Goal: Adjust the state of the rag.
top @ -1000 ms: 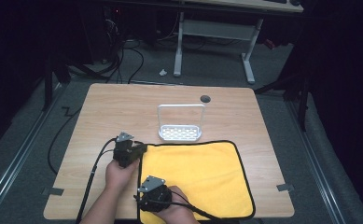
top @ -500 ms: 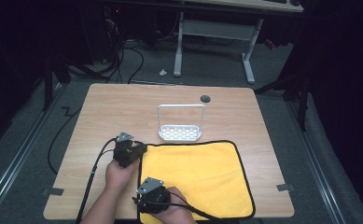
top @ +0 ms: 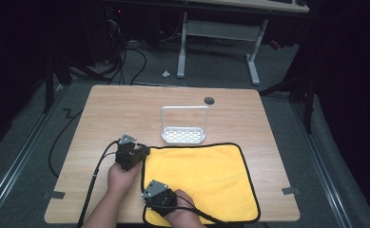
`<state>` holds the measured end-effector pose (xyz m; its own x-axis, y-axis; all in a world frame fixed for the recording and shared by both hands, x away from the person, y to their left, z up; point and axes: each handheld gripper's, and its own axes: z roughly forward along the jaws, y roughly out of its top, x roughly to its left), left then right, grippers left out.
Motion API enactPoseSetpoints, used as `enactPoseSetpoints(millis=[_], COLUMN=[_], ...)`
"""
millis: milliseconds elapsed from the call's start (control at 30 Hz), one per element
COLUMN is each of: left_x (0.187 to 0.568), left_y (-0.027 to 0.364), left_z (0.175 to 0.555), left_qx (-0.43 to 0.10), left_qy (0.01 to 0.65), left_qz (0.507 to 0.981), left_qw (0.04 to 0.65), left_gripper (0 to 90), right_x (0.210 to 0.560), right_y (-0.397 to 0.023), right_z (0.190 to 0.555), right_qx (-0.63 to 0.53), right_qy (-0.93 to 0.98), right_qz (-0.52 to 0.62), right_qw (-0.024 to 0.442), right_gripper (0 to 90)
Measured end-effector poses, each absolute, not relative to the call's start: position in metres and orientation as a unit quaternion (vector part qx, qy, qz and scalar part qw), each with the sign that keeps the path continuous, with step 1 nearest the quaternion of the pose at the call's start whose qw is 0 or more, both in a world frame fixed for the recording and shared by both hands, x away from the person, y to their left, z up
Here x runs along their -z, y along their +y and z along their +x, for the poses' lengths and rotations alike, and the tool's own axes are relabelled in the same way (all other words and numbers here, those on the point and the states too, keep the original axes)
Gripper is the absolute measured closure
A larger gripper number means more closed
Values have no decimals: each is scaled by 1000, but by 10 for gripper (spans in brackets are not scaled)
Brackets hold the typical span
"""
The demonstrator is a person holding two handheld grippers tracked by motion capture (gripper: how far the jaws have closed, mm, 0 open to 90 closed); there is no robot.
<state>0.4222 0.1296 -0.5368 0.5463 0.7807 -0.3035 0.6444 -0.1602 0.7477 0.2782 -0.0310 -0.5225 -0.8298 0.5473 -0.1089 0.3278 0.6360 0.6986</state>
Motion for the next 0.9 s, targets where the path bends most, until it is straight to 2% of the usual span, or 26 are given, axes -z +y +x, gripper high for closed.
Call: enactPoseSetpoints(millis=[267, 467, 600, 900], left_x=[536, 531, 526, 502], left_y=[131, 148, 168, 232], left_z=[421, 416, 410, 392], left_qx=[-63, -51, -54, -89], left_qy=[467, 501, 519, 548], left_qz=[759, 713, 682, 649], left_qw=[450, 488, 512, 520], left_gripper=[836, 843, 844, 846], right_x=[502, 493, 489, 476], right_y=[-36, -30, -16, 35], right_z=[272, 271, 269, 264], right_qx=[-379, -397, -417, -449], right_qy=[874, 864, 856, 850], right_qz=[246, 244, 243, 213], right_qw=[179, 191, 185, 173], right_gripper=[818, 817, 816, 809])
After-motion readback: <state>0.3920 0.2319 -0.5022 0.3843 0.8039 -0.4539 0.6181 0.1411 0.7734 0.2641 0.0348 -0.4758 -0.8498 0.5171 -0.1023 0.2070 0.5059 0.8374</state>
